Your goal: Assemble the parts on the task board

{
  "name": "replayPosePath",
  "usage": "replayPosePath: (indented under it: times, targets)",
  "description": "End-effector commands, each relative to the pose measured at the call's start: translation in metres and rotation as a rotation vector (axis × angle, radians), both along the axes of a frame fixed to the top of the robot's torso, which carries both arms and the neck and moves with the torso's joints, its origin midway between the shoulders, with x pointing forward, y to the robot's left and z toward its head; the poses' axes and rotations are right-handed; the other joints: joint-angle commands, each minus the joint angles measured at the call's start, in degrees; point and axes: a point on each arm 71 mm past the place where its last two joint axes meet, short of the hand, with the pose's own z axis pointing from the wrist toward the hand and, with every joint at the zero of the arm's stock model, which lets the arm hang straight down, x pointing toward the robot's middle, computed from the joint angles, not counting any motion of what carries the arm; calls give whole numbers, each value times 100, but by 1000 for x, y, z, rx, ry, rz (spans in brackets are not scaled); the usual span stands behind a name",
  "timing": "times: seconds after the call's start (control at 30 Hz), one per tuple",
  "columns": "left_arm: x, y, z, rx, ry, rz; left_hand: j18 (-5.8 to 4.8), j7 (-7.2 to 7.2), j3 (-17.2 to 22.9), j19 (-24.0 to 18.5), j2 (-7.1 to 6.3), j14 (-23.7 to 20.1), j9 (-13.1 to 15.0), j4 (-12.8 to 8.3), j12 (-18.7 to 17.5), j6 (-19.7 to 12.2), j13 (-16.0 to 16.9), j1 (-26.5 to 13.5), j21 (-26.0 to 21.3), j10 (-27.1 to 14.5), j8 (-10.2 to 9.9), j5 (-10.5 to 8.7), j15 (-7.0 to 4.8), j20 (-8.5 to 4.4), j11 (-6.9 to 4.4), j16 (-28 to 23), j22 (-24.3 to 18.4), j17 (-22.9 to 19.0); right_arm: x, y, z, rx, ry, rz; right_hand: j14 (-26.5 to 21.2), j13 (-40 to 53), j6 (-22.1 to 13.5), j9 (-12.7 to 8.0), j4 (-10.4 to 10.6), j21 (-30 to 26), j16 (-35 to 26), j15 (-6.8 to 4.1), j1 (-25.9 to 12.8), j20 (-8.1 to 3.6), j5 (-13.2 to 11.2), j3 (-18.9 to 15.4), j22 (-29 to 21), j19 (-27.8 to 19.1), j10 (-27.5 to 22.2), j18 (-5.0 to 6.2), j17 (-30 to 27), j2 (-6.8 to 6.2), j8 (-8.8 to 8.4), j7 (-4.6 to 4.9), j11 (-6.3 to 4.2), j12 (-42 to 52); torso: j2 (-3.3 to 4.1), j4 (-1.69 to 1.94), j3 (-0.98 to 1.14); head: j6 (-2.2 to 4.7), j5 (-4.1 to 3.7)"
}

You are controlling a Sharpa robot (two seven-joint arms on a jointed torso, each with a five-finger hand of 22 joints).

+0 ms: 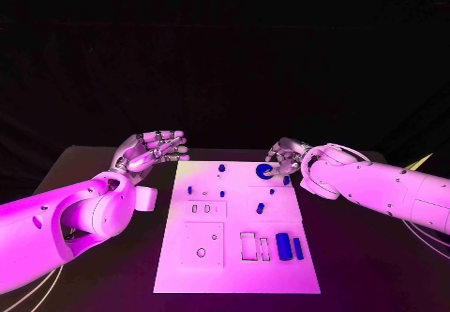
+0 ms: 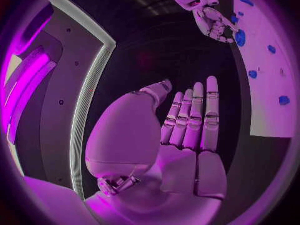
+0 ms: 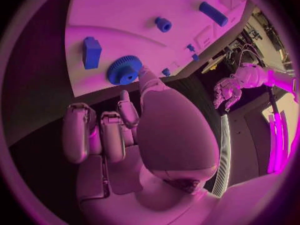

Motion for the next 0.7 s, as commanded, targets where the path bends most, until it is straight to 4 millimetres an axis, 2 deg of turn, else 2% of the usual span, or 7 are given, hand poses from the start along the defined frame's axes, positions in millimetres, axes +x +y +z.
replayPosePath:
  times: [0.03, 0.33, 0.7]
  targets:
    - [0, -2, 1, -3, -3, -6, 78, 17, 142, -28, -80, -72, 111, 17, -84, -6, 57, -47, 129, 19, 93, 16, 2, -36, 9, 76, 94, 92, 0, 1, -2, -4, 7, 4, 503, 115, -186, 77, -15, 130, 94, -2, -22, -19, 59, 65, 682, 274, 478, -134, 1148, 170, 140, 42, -63, 111, 1, -11, 1, -4, -1]
    - [0, -2, 1, -3, -3, -6, 76, 16, 145, -39, -76, -78, 115, 6, -86, -4, 57, -49, 147, 24, 94, 15, 2, -38, 8, 76, 105, 106, 1, 2, -5, -24, 14, 5, 512, 208, -110, 65, -45, 192, 115, -12, 58, -27, 58, 173, 748, 298, 537, -149, 1200, 212, 154, 28, -76, 198, -3, 2, 1, -25, -5]
    - [0, -2, 1, -3, -3, -6, 76, 16, 145, -39, -76, -78, 115, 6, -86, -4, 57, -49, 147, 24, 94, 15, 2, -38, 8, 76, 105, 106, 2, 3, -10, -35, 21, 6, 519, 283, -59, 47, -65, 226, 129, -16, 115, -31, 57, 282, 785, 309, 593, -156, 1236, 263, 153, 24, -82, 266, 1, -3, 4, -40, 3]
